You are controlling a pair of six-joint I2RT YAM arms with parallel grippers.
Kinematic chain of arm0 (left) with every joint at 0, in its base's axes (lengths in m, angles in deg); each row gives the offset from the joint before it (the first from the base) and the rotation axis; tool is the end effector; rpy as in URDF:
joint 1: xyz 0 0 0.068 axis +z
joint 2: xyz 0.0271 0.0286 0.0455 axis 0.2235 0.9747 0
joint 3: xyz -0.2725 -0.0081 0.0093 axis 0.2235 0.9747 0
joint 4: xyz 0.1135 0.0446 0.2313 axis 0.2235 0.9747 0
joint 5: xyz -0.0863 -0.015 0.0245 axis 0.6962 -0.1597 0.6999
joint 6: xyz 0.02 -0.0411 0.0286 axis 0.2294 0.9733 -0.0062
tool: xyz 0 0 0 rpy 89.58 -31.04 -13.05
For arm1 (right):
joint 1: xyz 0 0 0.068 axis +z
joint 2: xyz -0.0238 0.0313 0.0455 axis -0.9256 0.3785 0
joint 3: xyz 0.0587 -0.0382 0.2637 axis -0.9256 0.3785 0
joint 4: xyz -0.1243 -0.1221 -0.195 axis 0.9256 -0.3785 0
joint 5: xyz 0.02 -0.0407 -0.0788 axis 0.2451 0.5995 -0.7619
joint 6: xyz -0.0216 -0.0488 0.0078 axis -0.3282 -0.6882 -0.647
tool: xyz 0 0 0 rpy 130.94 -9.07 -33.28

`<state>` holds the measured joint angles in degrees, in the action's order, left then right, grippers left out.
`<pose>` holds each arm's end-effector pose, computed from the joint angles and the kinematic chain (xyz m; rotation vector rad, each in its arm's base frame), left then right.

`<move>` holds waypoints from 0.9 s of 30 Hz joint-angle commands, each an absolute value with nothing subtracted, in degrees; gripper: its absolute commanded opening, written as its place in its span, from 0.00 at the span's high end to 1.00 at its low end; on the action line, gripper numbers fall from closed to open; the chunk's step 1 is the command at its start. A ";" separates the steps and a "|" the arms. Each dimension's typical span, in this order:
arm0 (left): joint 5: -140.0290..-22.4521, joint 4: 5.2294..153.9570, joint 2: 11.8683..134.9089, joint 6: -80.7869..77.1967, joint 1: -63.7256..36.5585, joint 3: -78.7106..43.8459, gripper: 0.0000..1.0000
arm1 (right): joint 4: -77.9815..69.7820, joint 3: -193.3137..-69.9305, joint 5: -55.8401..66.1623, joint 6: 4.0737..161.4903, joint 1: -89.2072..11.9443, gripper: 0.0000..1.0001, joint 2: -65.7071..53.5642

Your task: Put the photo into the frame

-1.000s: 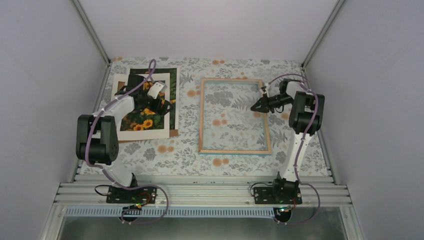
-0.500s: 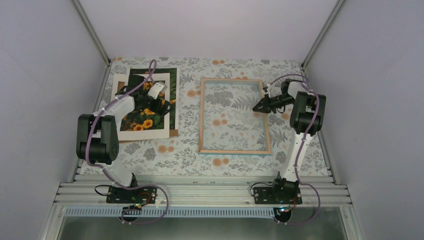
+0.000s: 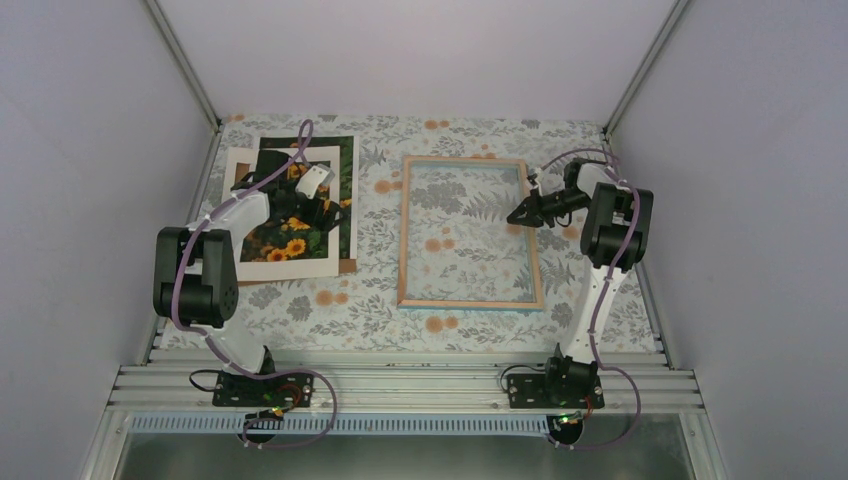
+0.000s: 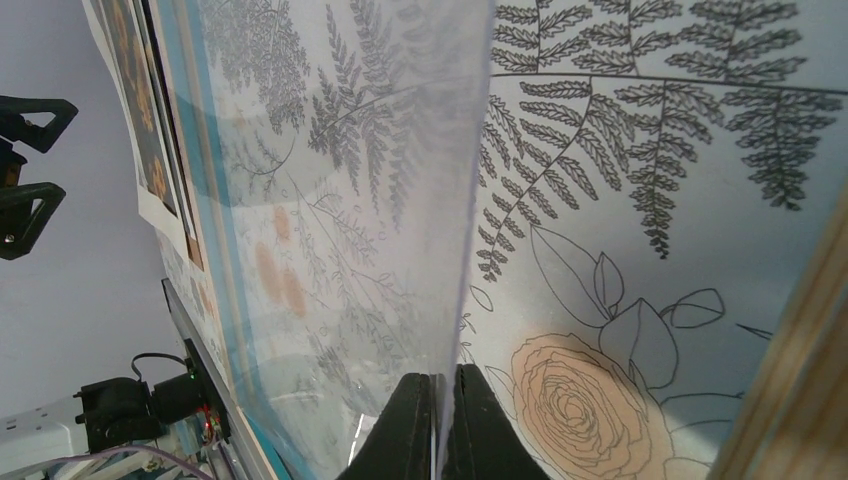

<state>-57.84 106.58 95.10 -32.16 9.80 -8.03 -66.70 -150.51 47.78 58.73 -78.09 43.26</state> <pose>0.3408 -0.0372 0.1971 0.6599 2.3945 -0.6027 0.4078 -0.0465 0.1240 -0.0640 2.7816 1.3192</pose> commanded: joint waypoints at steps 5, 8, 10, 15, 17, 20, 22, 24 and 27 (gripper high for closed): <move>-57.68 105.31 96.31 -31.83 9.63 -8.20 0.00 | -66.96 -151.43 46.94 56.39 -79.49 0.96 42.25; -57.66 105.25 96.46 -31.75 9.58 -8.24 0.00 | -67.09 -151.45 47.11 56.08 -79.70 0.96 42.16; -57.64 105.33 96.58 -31.74 9.53 -8.40 0.00 | -66.98 -151.15 46.96 56.02 -79.75 0.96 42.35; -57.68 105.42 96.64 -31.74 9.59 -8.54 0.00 | -66.53 -150.39 46.62 56.11 -79.73 0.96 42.55; -57.69 105.47 96.68 -31.74 9.59 -8.54 0.00 | -66.53 -150.38 46.32 56.02 -79.91 0.96 42.44; -57.51 105.41 96.89 -31.58 9.58 -8.63 0.00 | -66.41 -150.14 46.10 55.93 -80.07 0.96 42.23; -57.42 105.55 97.11 -31.55 9.60 -8.88 0.00 | -66.20 -149.66 46.04 55.93 -80.02 0.96 42.07; -57.38 105.65 97.26 -31.57 9.61 -9.05 0.00 | -66.02 -149.36 46.05 56.01 -80.08 0.96 42.13; -57.48 105.67 97.27 -31.49 9.53 -9.00 0.00 | -65.66 -149.24 45.70 56.05 -80.10 0.96 42.16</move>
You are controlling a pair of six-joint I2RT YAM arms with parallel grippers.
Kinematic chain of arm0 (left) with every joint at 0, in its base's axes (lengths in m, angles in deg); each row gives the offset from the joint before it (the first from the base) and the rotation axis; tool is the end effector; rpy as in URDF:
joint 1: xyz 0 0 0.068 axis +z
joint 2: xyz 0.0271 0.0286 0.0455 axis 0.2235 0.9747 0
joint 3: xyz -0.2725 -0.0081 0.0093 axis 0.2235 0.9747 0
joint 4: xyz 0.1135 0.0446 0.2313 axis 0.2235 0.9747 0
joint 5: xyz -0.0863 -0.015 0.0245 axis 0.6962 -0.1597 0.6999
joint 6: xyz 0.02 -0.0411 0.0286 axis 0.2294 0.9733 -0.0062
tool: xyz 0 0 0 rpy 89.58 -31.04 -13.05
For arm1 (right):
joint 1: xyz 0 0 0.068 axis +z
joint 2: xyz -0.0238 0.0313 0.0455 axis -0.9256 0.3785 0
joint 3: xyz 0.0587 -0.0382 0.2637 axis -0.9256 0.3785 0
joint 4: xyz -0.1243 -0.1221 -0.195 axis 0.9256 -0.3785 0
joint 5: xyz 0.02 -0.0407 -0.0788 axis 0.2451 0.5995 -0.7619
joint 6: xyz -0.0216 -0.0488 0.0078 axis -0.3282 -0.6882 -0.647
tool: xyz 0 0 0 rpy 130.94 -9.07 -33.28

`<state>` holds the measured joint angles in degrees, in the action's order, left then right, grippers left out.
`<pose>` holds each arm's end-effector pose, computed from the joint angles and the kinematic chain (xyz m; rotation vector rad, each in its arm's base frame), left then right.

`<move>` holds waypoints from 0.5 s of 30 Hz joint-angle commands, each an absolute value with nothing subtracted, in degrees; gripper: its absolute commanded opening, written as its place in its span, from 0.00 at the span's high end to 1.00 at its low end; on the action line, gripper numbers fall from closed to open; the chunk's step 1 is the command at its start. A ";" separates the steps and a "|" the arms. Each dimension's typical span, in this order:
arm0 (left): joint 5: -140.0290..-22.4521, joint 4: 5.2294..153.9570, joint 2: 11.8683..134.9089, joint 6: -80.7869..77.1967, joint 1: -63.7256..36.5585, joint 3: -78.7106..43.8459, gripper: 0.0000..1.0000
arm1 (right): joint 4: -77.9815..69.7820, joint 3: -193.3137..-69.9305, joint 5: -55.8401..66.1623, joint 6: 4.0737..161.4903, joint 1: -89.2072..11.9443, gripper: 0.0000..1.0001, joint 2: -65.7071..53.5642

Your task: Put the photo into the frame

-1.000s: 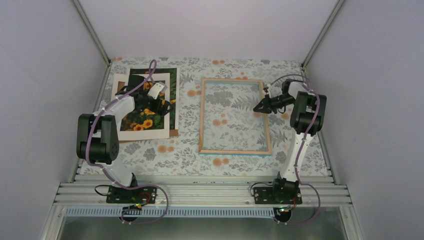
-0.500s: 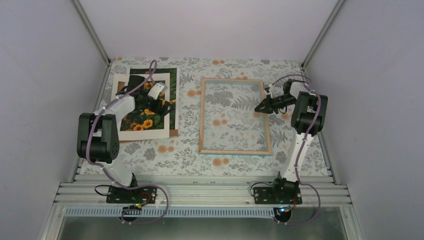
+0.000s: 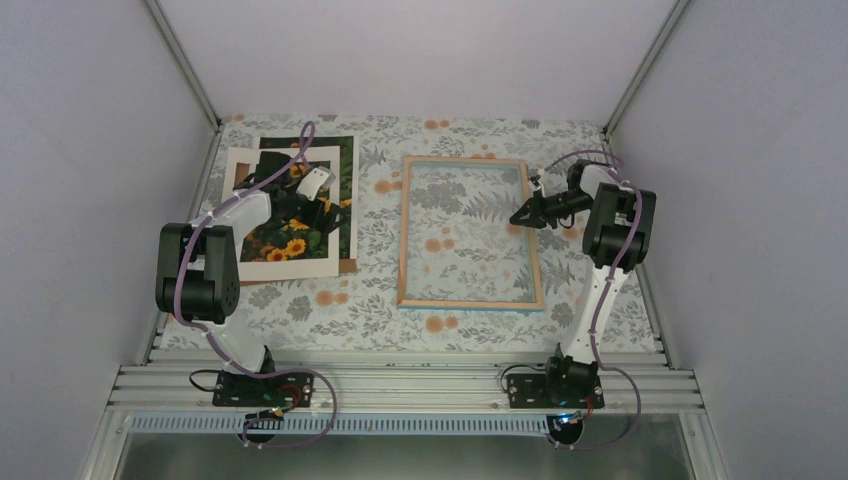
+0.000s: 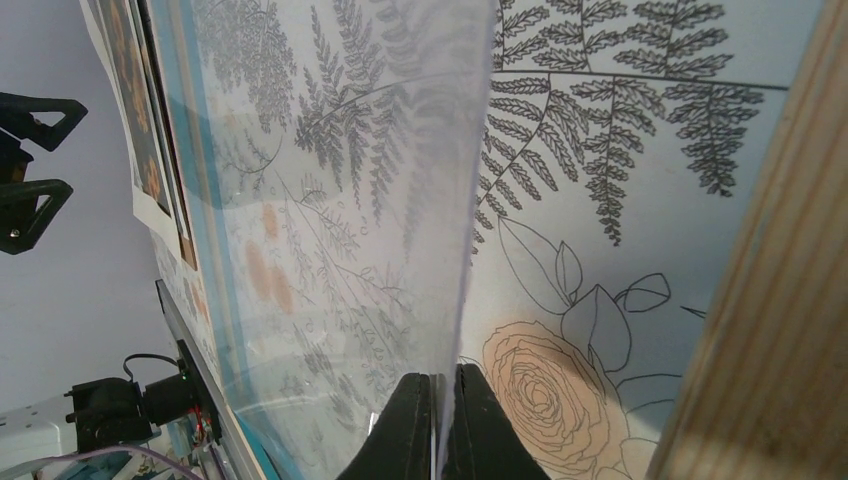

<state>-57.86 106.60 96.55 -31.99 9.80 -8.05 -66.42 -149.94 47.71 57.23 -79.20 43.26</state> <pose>0.3428 -0.0373 0.1890 0.6530 2.4201 -0.6136 0.4054 -0.0541 0.1217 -0.0700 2.7692 1.3107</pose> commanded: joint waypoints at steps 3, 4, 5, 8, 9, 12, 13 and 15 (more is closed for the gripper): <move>-57.51 105.61 97.35 -31.50 9.58 -8.96 0.00 | -65.63 -149.58 45.61 56.10 -80.13 0.96 42.14; -57.51 105.67 97.38 -31.48 9.59 -8.90 0.00 | -65.60 -149.67 45.53 56.10 -80.15 0.96 42.18; -57.47 105.64 97.33 -31.48 9.59 -8.93 0.00 | -65.49 -149.69 45.43 56.18 -80.17 0.96 42.10; -57.50 105.64 97.47 -31.40 9.57 -8.97 0.00 | -65.41 -149.60 45.33 56.19 -80.20 0.96 42.13; -57.49 105.64 97.47 -31.39 9.58 -8.90 0.00 | -65.43 -149.55 45.26 56.19 -80.21 0.96 42.10; -57.52 105.60 97.54 -31.44 9.59 -8.96 0.00 | -65.29 -149.34 45.16 56.14 -80.30 0.96 42.09; -57.51 105.61 97.56 -31.44 9.51 -8.91 0.00 | -65.29 -149.30 45.16 56.11 -80.31 0.96 42.06; -57.49 105.61 97.52 -31.39 9.59 -8.92 0.00 | -65.22 -149.07 45.22 56.10 -80.29 0.96 42.11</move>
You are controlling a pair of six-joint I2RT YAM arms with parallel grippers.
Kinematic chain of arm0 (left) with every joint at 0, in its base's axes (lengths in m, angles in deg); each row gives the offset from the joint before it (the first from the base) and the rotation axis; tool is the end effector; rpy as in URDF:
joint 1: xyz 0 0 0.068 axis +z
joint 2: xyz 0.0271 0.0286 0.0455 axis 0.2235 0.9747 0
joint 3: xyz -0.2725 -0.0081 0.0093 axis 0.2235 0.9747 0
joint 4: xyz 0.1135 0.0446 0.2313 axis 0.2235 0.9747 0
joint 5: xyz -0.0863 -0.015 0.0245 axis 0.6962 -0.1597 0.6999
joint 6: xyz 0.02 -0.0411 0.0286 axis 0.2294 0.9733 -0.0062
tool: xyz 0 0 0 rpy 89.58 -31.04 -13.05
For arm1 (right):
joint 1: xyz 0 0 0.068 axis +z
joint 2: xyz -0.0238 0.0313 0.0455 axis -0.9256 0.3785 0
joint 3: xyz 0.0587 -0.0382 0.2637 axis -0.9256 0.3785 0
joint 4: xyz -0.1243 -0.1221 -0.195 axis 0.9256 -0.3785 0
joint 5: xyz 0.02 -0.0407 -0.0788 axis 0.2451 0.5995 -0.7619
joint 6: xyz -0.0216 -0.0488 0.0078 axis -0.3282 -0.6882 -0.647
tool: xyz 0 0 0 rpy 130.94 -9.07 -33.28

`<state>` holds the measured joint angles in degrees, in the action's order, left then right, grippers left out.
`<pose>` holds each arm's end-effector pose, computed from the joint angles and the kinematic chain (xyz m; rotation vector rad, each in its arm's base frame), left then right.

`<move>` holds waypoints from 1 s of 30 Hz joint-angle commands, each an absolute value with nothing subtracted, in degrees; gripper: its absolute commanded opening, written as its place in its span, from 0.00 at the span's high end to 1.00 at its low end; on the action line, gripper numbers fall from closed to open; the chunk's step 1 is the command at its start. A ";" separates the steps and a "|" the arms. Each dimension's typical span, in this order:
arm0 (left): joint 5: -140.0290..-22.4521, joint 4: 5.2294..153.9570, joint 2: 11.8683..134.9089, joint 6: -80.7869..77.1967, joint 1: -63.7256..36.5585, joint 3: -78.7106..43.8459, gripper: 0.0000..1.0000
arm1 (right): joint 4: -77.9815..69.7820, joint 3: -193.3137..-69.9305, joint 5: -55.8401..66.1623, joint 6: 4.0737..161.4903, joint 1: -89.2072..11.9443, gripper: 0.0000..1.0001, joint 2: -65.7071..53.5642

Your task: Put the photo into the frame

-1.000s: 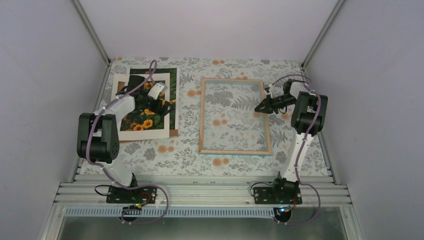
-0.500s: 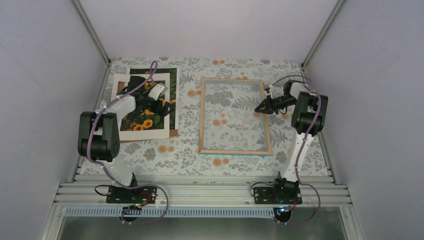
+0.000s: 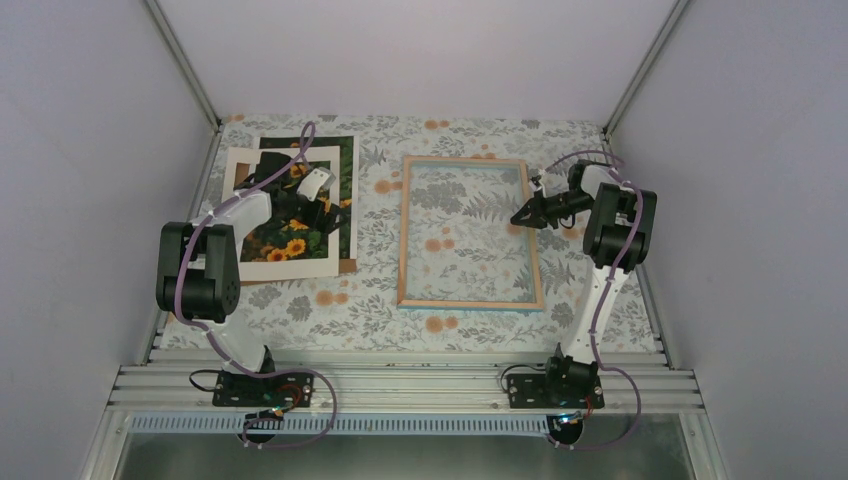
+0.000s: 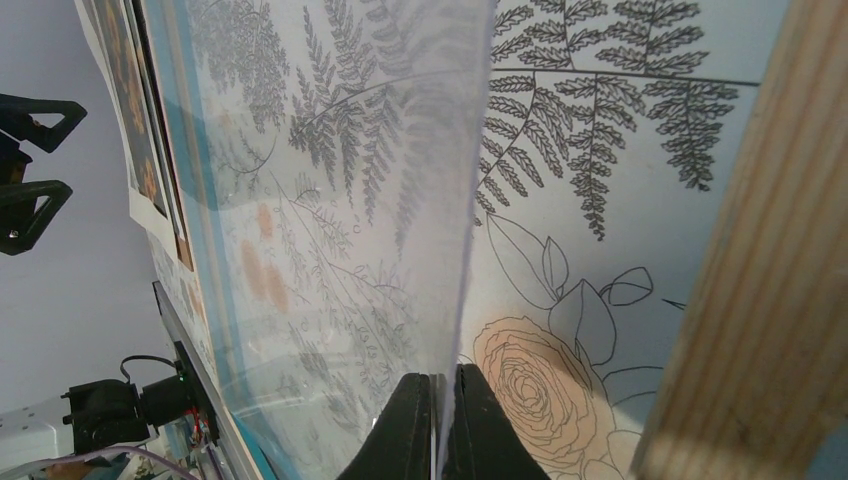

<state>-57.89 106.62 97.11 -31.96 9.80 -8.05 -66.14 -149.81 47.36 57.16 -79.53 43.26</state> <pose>0.3435 -0.0373 0.1858 0.6509 2.4301 -0.6173 0.4051 -0.0566 0.1209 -0.0663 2.7704 1.2999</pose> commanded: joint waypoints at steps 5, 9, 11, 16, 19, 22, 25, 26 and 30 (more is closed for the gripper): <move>-57.51 105.57 97.60 -31.39 9.57 -8.87 0.00 | -64.95 -148.50 44.98 56.02 -80.32 0.96 41.66; -57.49 105.52 97.82 -31.31 9.53 -8.93 0.00 | -64.94 -148.62 44.90 56.10 -80.38 0.96 41.52; -57.50 105.52 97.69 -31.35 9.62 -8.99 0.00 | -64.95 -148.60 44.72 56.19 -80.44 0.96 41.45; -57.57 105.36 97.71 -31.31 9.58 -8.81 0.00 | -64.96 -148.19 44.85 56.10 -80.45 0.96 41.43; -57.68 105.44 97.67 -31.30 9.55 -8.74 0.00 | -64.94 -148.53 44.61 56.10 -80.52 0.96 41.35; -57.55 105.44 97.71 -31.26 9.56 -8.81 0.00 | -65.03 -148.62 44.46 56.09 -80.57 0.96 41.43; -57.49 105.45 97.80 -31.30 9.62 -8.74 0.00 | -64.95 -148.39 44.52 56.10 -80.60 0.96 41.44; -57.55 105.51 97.78 -31.30 9.55 -8.71 0.00 | -64.98 -148.32 44.54 56.03 -80.59 0.96 41.43; -57.60 105.44 97.76 -31.39 9.56 -8.63 0.00 | -64.66 -148.06 44.46 56.04 -80.65 0.96 41.27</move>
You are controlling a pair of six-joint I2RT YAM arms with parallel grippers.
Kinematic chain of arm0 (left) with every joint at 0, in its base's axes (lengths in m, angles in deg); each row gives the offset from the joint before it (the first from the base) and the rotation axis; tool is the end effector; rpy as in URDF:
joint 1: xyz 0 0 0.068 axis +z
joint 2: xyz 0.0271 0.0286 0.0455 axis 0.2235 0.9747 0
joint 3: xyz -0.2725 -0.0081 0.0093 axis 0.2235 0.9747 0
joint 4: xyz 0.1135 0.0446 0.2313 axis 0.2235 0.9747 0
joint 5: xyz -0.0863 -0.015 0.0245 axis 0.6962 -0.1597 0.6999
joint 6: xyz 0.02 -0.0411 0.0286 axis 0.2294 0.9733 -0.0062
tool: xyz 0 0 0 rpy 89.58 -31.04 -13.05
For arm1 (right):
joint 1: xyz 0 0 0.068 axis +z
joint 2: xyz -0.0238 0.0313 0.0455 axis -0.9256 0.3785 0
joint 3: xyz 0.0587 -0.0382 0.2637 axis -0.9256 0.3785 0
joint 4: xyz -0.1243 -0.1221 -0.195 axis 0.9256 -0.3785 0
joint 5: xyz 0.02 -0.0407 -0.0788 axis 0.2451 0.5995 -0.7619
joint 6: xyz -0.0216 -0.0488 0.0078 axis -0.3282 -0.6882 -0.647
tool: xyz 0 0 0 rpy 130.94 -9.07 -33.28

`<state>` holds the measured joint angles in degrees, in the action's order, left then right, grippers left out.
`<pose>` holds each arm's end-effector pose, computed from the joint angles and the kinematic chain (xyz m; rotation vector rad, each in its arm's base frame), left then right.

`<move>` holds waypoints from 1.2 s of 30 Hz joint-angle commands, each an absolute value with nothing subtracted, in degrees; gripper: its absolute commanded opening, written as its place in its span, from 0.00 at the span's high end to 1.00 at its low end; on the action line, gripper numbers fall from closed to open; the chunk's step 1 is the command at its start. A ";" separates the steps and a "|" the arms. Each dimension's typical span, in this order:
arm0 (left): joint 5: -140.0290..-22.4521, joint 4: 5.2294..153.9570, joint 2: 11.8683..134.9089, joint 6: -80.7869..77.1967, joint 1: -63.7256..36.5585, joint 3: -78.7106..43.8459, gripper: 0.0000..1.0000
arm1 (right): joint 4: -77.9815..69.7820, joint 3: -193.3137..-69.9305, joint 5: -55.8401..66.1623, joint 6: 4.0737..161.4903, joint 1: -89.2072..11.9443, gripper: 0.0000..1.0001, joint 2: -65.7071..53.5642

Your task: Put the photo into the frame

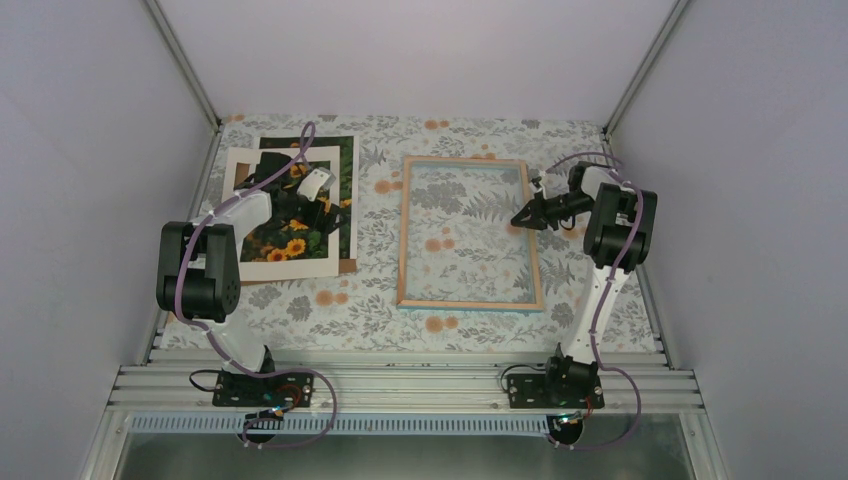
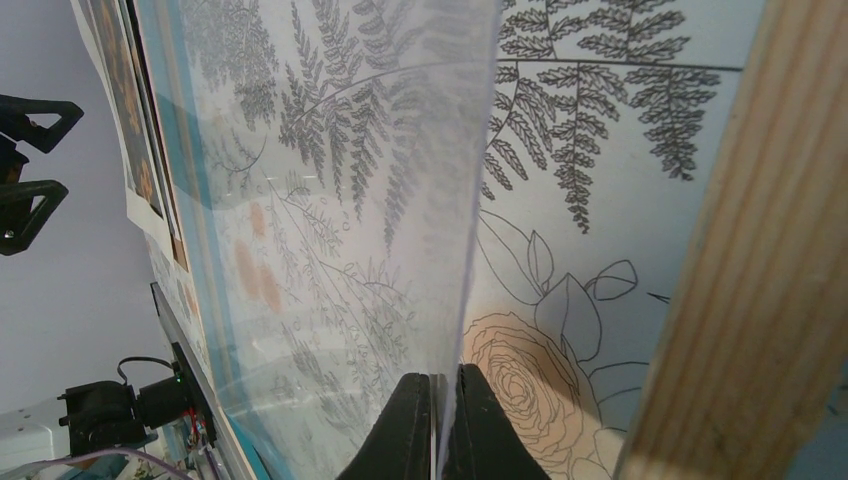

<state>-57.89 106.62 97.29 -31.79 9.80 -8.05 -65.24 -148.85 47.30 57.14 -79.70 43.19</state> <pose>0.3437 -0.0373 0.1848 0.6470 2.4345 -0.6197 0.4032 -0.0575 0.1175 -0.0629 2.7700 1.2978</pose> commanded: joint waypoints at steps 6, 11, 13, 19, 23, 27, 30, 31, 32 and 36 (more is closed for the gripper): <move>-57.66 105.47 97.80 -31.30 9.53 -8.63 0.00 | -64.53 -147.94 44.22 55.95 -80.74 0.96 41.22; -57.68 105.35 97.77 -31.22 9.59 -8.62 0.00 | -64.84 -147.47 45.00 55.55 -80.77 0.96 41.34; -57.60 105.34 97.78 -31.23 9.57 -8.55 0.00 | -64.86 -146.84 45.42 55.36 -80.48 0.96 41.31; -57.37 105.36 98.02 -31.15 9.57 -8.74 0.00 | -63.97 -145.55 47.36 55.95 -79.12 0.96 40.41; -57.51 105.43 97.99 -31.13 9.55 -8.74 0.00 | -63.31 -145.77 46.90 56.81 -78.85 0.89 39.60; -57.51 105.29 97.90 -30.98 9.57 -8.72 0.00 | -62.86 -145.69 44.87 57.52 -78.80 0.61 37.48; -57.51 105.17 97.84 -30.87 9.58 -8.77 0.00 | -62.17 -145.12 42.83 58.36 -78.64 0.45 35.46; -57.51 105.09 97.74 -30.87 9.58 -8.78 0.00 | -61.98 -144.91 42.15 58.57 -78.56 0.40 34.70; -57.45 105.08 97.67 -30.87 9.54 -8.74 0.00 | -61.86 -144.74 41.38 58.90 -78.45 0.37 34.22; -57.51 104.85 97.27 -30.71 9.55 -8.61 0.00 | -61.55 -143.95 38.72 60.24 -77.77 0.17 32.37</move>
<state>-57.89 106.14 97.90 -31.46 9.80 -8.05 -62.86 -145.02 43.02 59.19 -78.63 35.39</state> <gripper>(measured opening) 0.998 0.767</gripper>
